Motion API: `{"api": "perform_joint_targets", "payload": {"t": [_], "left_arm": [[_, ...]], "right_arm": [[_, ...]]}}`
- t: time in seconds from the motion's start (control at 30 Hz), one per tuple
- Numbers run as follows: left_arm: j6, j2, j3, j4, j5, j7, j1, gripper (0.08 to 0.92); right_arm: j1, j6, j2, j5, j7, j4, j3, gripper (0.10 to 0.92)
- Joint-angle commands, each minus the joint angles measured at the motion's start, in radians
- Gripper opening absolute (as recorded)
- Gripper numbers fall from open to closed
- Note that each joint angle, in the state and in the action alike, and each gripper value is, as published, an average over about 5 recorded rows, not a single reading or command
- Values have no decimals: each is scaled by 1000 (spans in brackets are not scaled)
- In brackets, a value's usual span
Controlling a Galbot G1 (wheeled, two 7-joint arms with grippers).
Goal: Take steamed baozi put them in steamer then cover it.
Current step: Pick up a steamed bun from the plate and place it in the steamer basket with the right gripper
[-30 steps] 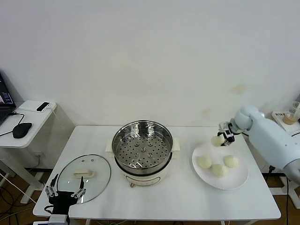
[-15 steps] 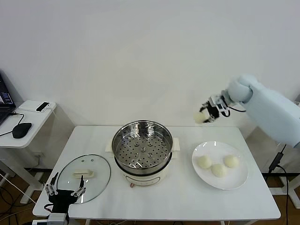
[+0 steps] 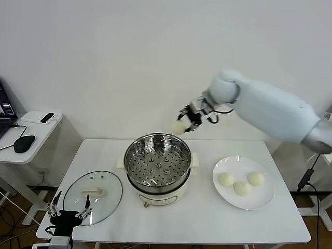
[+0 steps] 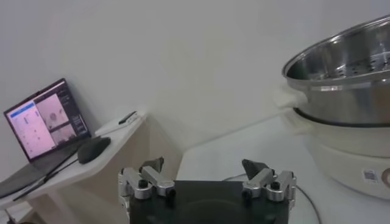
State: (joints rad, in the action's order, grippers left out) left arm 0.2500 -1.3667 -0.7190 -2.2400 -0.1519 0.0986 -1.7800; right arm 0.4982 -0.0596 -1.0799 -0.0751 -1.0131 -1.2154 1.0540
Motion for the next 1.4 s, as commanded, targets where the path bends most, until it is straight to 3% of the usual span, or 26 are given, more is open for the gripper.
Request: {"api": "perform_joint_targets", "payload": {"t": [0.03, 0.33, 0.87, 1.03, 1.3, 1.4], "left_arm": [[0, -6, -14, -15, 0, 0, -6, 823], [0, -17, -38, -60, -1, -1, -27, 823], [-1, -18, -43, -53, 1, 1, -20, 823], [0, -16, -44, -54, 2, 1, -17, 823], [1, -17, -39, -57, 2, 1, -14, 823], [2, -15, -39, -59, 2, 0, -13, 823]], "right_arm": [[19, -112, -198, 57, 50, 42, 142, 560], [-79, -309, -296, 322, 110, 236, 136, 560], [-134, -387, -348, 456, 145, 334, 115, 569], [-131, -388, -343, 435, 148, 331, 113, 589], [-49, -271, -272, 266, 75, 213, 120, 790], [-5, -181, -220, 153, 41, 127, 119, 818]]}}
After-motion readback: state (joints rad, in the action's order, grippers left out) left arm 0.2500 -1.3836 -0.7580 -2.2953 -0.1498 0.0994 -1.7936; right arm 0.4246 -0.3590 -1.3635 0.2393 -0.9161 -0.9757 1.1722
